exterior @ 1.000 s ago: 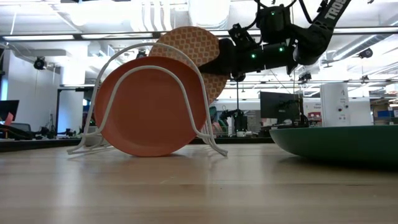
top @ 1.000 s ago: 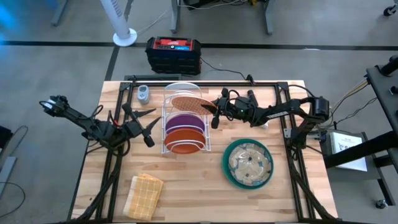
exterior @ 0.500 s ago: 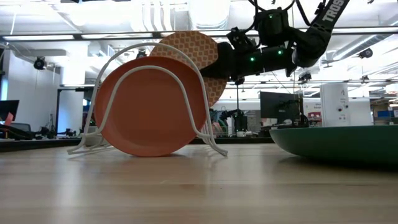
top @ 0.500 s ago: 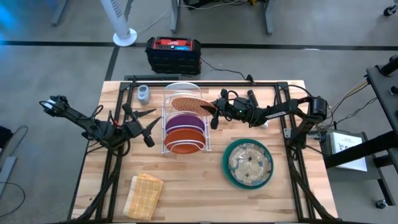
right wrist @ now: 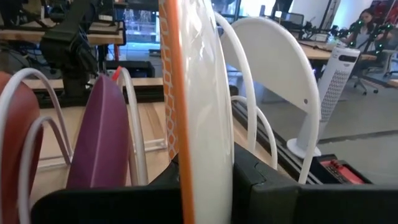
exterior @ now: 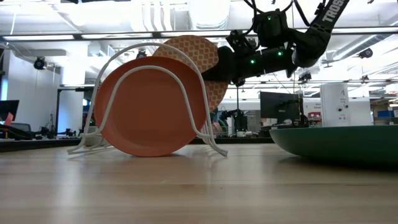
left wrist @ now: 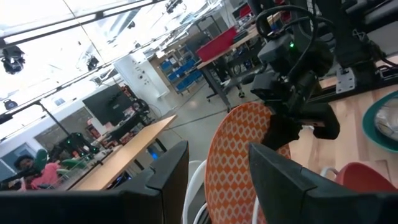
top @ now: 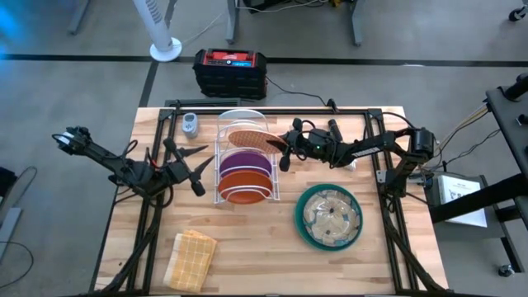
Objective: Sort dishes
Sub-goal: Put the orange/white plate into the dish rack
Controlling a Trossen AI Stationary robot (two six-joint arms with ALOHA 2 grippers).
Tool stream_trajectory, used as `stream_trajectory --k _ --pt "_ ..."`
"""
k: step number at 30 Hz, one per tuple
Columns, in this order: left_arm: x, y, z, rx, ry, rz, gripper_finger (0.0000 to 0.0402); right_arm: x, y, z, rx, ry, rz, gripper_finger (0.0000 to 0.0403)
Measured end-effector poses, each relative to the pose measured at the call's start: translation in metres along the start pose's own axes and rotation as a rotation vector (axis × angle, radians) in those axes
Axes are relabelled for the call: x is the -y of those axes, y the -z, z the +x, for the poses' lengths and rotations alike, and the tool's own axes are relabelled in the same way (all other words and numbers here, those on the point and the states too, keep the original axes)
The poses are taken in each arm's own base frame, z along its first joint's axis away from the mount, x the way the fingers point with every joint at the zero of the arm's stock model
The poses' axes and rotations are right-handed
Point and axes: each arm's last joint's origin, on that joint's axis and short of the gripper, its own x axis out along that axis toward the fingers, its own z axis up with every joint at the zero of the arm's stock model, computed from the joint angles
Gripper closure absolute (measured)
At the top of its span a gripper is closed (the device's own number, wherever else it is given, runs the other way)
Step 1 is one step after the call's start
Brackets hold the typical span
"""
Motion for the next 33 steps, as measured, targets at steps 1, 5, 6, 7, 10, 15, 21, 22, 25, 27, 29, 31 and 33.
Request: stream_trajectory --k 1,5,6,7,10,15,21,22,25,27,29,31,33 --pt "0.000 0.000 0.000 0.006 0.005 -0.003 0.0246 0.000 0.000 0.000 0.003 0.000 -0.004 0.0380" --pt "0.000 -0.001 0.000 0.010 0.009 -0.005 0.0246 0.000 0.001 0.000 -0.009 -0.002 -0.014 0.0380" --pt "0.000 -0.001 0.000 0.010 0.009 -0.005 0.0246 0.000 0.002 0.000 -0.017 -0.003 -0.015 0.0380" --pt "0.000 -0.001 0.000 0.010 0.009 -0.005 0.0246 0.000 0.002 0.000 -0.023 -0.003 -0.016 0.0380" --pt "0.000 -0.001 0.000 0.010 0.009 -0.004 0.0246 -0.001 0.004 0.001 -0.032 -0.004 -0.025 0.0380" --pt "0.000 -0.001 0.000 0.010 0.009 -0.004 0.0246 -0.002 0.013 0.003 -0.066 -0.009 -0.033 0.0380" --pt "0.000 -0.001 0.000 0.010 0.008 -0.004 0.0246 -0.003 0.021 0.011 -0.087 -0.012 -0.035 0.0380" --pt "0.000 -0.001 0.000 0.010 0.008 -0.005 0.0246 -0.003 0.021 0.012 -0.089 -0.014 -0.035 0.0380" --pt "0.000 -0.001 0.000 0.010 0.008 -0.004 0.0246 -0.004 0.026 0.018 -0.101 -0.021 -0.035 0.0380" --pt "0.000 -0.001 0.000 0.010 0.008 -0.004 0.0246 -0.005 0.029 0.021 -0.114 -0.025 -0.036 0.0380" --pt "0.000 -0.001 0.000 0.010 0.008 -0.006 0.0246 -0.005 0.031 0.025 -0.116 -0.026 -0.036 0.0380" --pt "0.000 -0.001 0.000 0.010 0.008 -0.008 0.0246 -0.005 0.031 0.027 -0.117 -0.027 -0.037 0.0380" --pt "0.000 -0.001 0.000 0.009 0.008 -0.009 0.0246 -0.005 0.031 0.029 -0.125 -0.029 -0.046 0.0380"
